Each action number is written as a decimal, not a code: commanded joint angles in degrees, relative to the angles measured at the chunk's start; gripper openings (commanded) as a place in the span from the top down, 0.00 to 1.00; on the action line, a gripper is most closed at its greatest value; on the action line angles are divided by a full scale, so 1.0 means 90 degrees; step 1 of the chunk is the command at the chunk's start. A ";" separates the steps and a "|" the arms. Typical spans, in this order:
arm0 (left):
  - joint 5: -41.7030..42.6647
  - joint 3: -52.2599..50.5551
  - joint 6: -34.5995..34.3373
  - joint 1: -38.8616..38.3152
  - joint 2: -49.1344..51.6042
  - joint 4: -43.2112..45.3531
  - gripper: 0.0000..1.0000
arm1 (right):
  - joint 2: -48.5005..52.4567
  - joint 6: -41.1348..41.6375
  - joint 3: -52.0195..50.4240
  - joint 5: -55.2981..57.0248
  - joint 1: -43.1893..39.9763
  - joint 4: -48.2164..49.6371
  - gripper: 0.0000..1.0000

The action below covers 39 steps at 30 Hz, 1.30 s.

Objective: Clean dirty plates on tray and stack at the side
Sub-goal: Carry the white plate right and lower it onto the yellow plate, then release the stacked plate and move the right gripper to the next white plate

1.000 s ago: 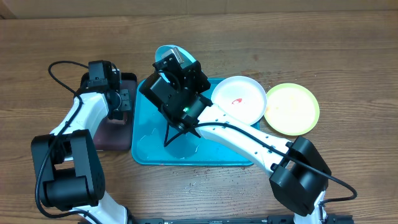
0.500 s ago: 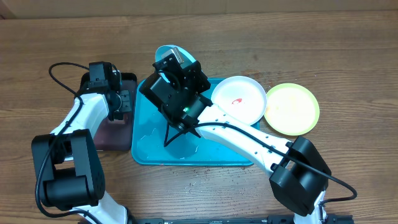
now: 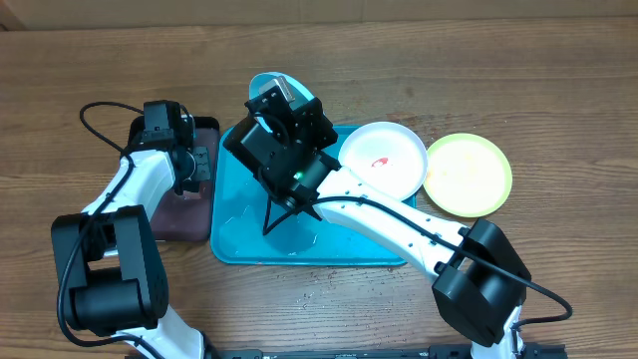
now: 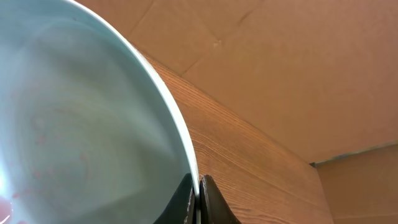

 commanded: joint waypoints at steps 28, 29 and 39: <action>0.0197 -0.0112 -0.0073 0.0136 -0.0036 -0.0308 0.91 | -0.1008 0.3602 0.0216 -0.6465 -0.4585 -0.2698 0.96; 0.0197 -0.0112 -0.0073 0.0136 -0.0036 -0.0308 0.91 | -0.1008 0.3602 0.0202 -0.6659 -0.4881 -0.2817 0.96; 0.0197 -0.0112 -0.0073 0.0136 -0.0036 -0.0304 0.91 | -0.1003 0.3524 -0.0379 -0.7356 -0.6747 -0.3648 0.96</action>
